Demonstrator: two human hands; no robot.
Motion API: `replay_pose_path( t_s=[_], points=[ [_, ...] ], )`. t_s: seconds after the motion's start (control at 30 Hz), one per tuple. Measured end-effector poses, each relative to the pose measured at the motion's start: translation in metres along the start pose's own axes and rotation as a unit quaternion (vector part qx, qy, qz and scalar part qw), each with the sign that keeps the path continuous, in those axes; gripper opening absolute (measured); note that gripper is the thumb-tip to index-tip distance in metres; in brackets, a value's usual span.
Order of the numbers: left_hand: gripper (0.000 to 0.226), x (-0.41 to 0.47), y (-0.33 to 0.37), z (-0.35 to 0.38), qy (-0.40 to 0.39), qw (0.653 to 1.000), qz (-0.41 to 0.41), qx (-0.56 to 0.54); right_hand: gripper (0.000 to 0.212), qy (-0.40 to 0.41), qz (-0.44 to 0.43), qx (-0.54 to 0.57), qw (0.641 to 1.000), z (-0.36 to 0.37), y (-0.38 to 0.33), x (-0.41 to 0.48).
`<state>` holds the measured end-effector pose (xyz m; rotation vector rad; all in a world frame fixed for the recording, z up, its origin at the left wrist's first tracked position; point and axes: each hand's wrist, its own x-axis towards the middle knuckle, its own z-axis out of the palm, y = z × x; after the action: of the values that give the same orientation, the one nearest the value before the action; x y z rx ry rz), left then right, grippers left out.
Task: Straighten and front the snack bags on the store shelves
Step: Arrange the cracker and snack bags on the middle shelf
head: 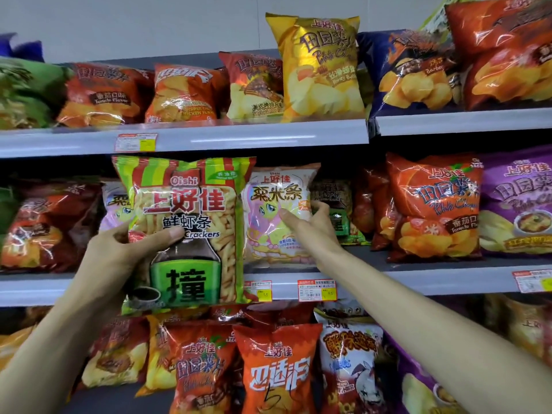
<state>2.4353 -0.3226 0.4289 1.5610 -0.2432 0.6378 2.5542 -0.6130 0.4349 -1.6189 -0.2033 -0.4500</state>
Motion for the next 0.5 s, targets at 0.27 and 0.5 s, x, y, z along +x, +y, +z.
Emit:
replay_pose_path(
  t_s=[0.27,0.5],
  points=[
    [0.043,-0.024,0.017,0.057,-0.04,0.997,-0.019,-0.056,0.048,0.034,-0.048,0.03,0.998,-0.031,-0.009,-0.035],
    [0.037,-0.029,0.026,0.15,-0.094,0.992,-0.029,-0.079,0.082,-0.03,-0.139,-0.084,0.986,-0.096,-0.006,-0.116]
  ],
)
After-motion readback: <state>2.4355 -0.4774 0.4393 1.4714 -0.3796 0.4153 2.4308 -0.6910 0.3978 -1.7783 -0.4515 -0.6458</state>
